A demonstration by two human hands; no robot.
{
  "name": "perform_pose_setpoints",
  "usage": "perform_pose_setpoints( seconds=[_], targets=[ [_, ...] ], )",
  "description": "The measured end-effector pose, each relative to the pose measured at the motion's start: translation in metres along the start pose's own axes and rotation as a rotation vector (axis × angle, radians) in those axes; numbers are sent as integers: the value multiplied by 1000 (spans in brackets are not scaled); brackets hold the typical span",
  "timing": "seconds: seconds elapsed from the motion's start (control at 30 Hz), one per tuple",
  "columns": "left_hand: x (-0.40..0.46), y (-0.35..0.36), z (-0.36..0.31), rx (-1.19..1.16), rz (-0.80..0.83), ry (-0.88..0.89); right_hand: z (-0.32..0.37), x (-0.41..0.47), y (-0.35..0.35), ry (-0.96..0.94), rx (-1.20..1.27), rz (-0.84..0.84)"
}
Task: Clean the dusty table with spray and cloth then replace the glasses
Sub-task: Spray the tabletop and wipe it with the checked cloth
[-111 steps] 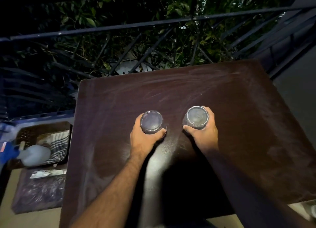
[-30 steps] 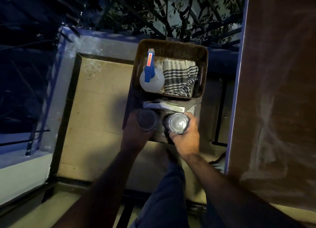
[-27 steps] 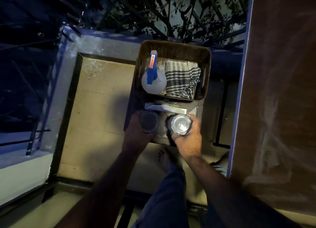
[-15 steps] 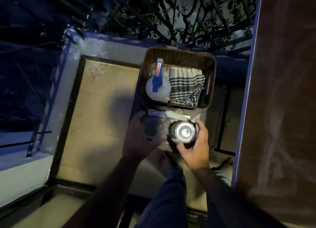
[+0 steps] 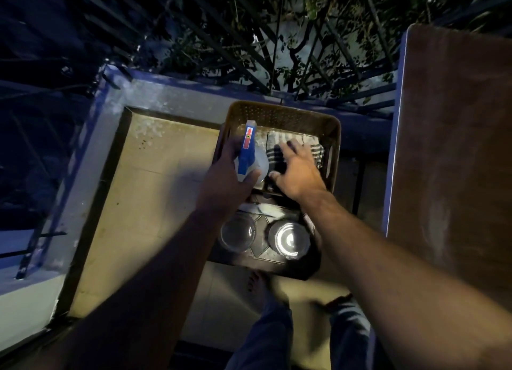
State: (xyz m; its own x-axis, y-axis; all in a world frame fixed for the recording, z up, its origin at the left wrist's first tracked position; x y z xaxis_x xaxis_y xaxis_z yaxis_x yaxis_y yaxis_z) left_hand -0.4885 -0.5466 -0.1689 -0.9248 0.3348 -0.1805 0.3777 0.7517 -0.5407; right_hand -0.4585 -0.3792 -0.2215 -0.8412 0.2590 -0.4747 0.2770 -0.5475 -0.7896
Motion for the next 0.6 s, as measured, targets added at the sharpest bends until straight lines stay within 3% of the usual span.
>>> perform_pose_setpoints(
  seconds=[0.13, 0.27, 0.47, 0.6],
  targets=[
    [14, 4, 7, -90, -14, -37, -7, 15, 37, 85, -150, 253],
    [24, 13, 7, -131, -11, -12, -12, 21, 54, 118, -152, 355],
    [24, 16, 0, -215, -75, -22, -11, 33, 53, 146, -72, 246],
    [19, 11, -5, -293, -86, -62, -19, 33, 29, 130, 175, 69]
  ],
)
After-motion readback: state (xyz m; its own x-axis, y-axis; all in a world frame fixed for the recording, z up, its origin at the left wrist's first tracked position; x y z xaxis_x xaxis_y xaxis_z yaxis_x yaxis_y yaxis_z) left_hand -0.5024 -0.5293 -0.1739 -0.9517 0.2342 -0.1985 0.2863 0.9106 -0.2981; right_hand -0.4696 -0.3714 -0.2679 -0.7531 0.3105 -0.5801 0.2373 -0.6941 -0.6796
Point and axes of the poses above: each hand's wrist, its own x-axis towards the middle knuckle, its own y-axis out of the palm, z = x × y, the point moved 9 cm from there along x, towards the middle knuckle, and after that the axes turned 4 degrees about -x, right-handed, at the moved point
